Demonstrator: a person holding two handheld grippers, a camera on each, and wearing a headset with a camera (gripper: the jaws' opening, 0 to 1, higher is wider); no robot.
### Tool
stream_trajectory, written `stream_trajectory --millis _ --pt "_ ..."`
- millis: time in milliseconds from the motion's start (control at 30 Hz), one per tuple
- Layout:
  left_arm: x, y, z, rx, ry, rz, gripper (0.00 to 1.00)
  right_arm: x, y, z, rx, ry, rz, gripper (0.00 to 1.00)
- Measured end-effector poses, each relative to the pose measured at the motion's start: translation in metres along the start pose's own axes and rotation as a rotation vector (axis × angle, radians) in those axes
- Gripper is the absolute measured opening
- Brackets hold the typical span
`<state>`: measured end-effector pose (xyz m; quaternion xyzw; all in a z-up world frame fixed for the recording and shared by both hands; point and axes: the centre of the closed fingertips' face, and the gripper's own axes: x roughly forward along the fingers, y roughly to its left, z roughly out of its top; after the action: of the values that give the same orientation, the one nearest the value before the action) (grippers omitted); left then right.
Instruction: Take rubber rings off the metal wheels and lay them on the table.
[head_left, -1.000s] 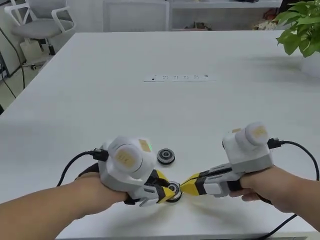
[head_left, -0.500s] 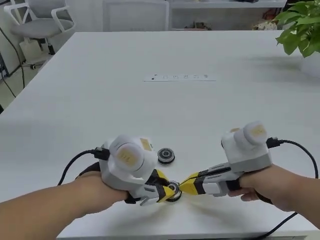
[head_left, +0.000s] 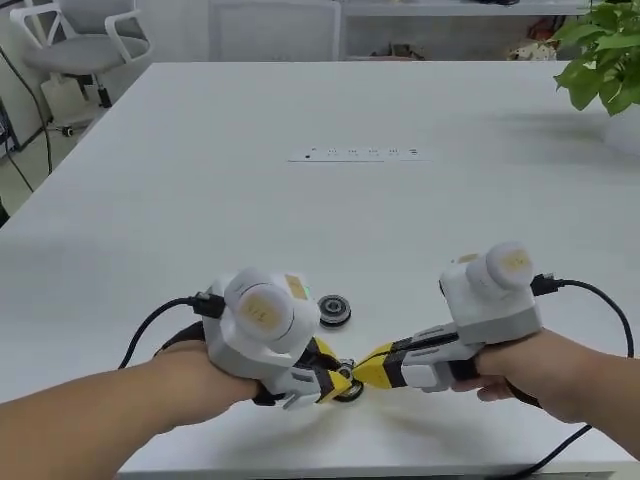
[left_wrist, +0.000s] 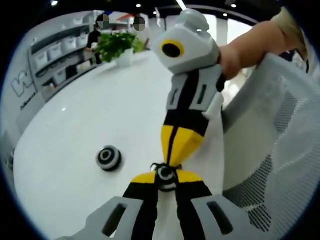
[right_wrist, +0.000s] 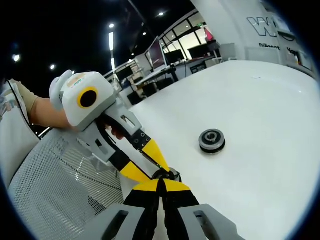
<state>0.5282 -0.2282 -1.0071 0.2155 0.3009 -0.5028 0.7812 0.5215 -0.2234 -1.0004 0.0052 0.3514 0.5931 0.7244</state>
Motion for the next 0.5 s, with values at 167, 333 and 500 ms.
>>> stream_trajectory --millis 167,333,500 --pt "0.0 -0.0006 -0.0001 0.003 -0.004 -0.002 0.13 0.0015 0.004 0.0028 -0.012 -0.003 0.026 0.0" --pt "-0.0002 -0.0007 0.0001 0.004 -0.008 -0.004 0.13 -0.0017 -0.0013 -0.0001 0.001 -0.01 0.012 0.0" --pt "-0.0003 -0.0007 0.0002 0.001 -0.008 -0.007 0.13 -0.004 -0.004 -0.0009 0.022 -0.015 0.005 0.0"
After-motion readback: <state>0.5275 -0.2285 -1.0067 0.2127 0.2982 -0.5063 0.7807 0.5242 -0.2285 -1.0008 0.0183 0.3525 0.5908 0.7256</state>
